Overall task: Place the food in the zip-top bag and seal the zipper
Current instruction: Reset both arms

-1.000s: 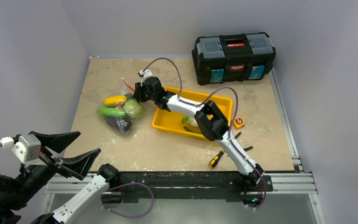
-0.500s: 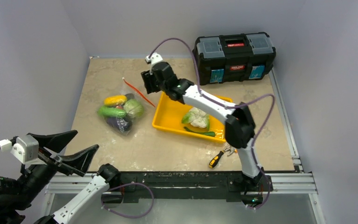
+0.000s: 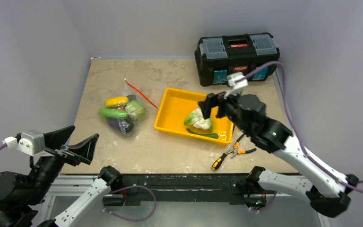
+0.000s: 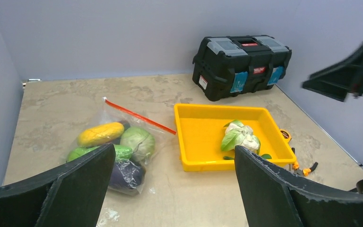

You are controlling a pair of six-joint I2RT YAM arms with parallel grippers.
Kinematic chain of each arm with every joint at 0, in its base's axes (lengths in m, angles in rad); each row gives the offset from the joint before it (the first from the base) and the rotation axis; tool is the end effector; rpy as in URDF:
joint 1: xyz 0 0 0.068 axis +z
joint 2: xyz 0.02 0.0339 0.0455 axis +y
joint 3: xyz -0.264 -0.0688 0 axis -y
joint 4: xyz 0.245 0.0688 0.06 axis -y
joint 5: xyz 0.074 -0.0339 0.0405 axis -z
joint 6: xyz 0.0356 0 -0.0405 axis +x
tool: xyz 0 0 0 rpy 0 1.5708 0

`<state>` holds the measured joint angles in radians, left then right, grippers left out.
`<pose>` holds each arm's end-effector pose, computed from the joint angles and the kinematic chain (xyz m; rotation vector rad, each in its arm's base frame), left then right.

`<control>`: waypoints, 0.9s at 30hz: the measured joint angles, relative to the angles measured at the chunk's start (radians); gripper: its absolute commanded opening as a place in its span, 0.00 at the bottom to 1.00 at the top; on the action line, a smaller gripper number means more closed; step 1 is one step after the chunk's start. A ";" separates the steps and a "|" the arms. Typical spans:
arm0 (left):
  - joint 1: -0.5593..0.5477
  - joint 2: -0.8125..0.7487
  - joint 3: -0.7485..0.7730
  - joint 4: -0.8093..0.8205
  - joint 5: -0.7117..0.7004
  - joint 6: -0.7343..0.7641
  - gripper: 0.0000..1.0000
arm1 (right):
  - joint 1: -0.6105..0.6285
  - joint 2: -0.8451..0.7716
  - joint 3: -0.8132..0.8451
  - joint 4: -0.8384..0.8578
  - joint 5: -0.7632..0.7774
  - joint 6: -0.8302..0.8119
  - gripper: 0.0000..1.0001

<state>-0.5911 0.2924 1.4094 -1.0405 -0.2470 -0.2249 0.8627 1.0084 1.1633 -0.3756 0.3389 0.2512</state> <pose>-0.0542 0.0469 0.4444 0.0755 1.5129 -0.4720 0.1501 0.1571 0.4104 -0.3049 1.7802 0.4973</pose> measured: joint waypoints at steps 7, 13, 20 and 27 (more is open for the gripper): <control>0.000 0.023 -0.005 0.016 -0.045 0.000 0.96 | 0.001 -0.417 -0.038 -0.138 0.071 0.041 0.99; 0.000 0.023 -0.005 0.034 -0.084 0.002 0.95 | -0.001 -0.626 -0.014 -0.153 0.151 0.055 0.99; 0.000 0.005 -0.004 0.051 -0.125 0.005 0.94 | 0.000 -0.613 0.018 -0.186 0.266 0.074 0.99; 0.000 0.002 0.008 0.053 -0.135 0.009 0.94 | 0.000 -0.607 0.014 -0.192 0.307 0.113 0.99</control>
<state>-0.5911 0.2939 1.4170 -0.9878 -0.3824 -0.2161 0.8627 0.4019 1.1774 -0.5678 0.6464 0.3641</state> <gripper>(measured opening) 0.946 0.987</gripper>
